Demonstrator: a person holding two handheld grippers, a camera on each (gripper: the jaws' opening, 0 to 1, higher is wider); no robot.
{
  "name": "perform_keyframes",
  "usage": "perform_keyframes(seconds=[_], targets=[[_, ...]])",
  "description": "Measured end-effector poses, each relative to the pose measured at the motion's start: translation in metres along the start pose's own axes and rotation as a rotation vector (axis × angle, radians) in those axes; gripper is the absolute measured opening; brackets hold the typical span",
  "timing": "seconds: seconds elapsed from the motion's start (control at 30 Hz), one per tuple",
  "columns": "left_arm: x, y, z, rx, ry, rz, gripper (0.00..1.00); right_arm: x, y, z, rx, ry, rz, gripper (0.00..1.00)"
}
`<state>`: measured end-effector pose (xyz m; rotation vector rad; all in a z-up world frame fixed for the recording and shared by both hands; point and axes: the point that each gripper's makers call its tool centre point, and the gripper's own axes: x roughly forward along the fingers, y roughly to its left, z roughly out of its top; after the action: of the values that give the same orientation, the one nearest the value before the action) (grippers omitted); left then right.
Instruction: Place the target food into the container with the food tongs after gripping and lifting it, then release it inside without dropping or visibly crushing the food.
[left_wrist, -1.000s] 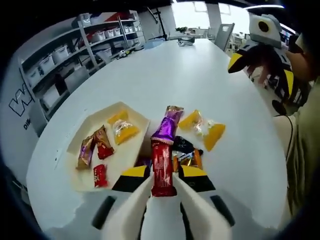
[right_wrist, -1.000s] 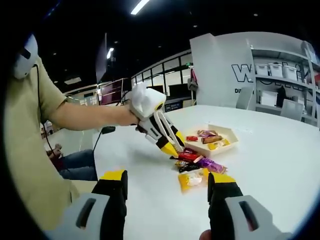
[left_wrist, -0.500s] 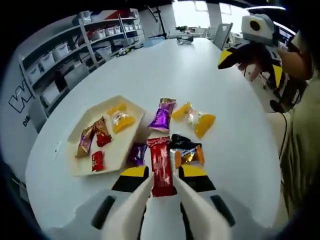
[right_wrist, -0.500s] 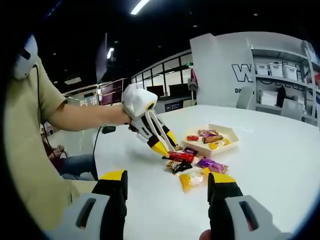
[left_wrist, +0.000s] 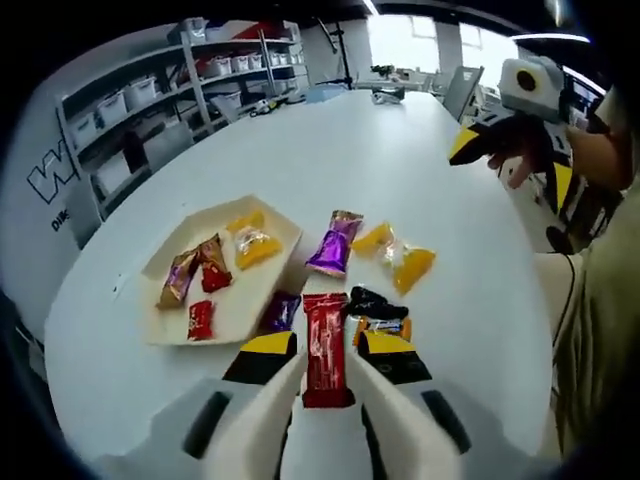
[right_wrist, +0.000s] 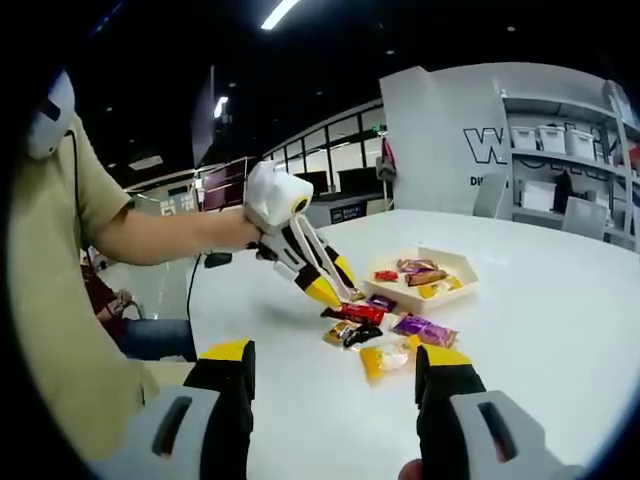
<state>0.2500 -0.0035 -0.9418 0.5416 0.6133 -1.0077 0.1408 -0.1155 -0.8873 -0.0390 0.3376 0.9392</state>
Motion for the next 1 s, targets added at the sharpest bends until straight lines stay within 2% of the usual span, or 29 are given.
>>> perform_keyframes(seconds=[0.27,0.77,1.0], targets=[[0.011,0.005,-0.001,-0.062,-0.001,-0.003,0.23,-0.003,-0.002,-0.001,0.003,0.002,-0.006,0.63],[0.017,0.005,-0.008,-0.094,0.012,-0.024,0.23,-0.003,-0.003,0.002,-0.002,-0.001,-0.005,0.63],[0.02,0.007,-0.008,-0.128,-0.002,-0.039,0.23,-0.002,-0.004,0.003,-0.004,-0.003,-0.004,0.63]])
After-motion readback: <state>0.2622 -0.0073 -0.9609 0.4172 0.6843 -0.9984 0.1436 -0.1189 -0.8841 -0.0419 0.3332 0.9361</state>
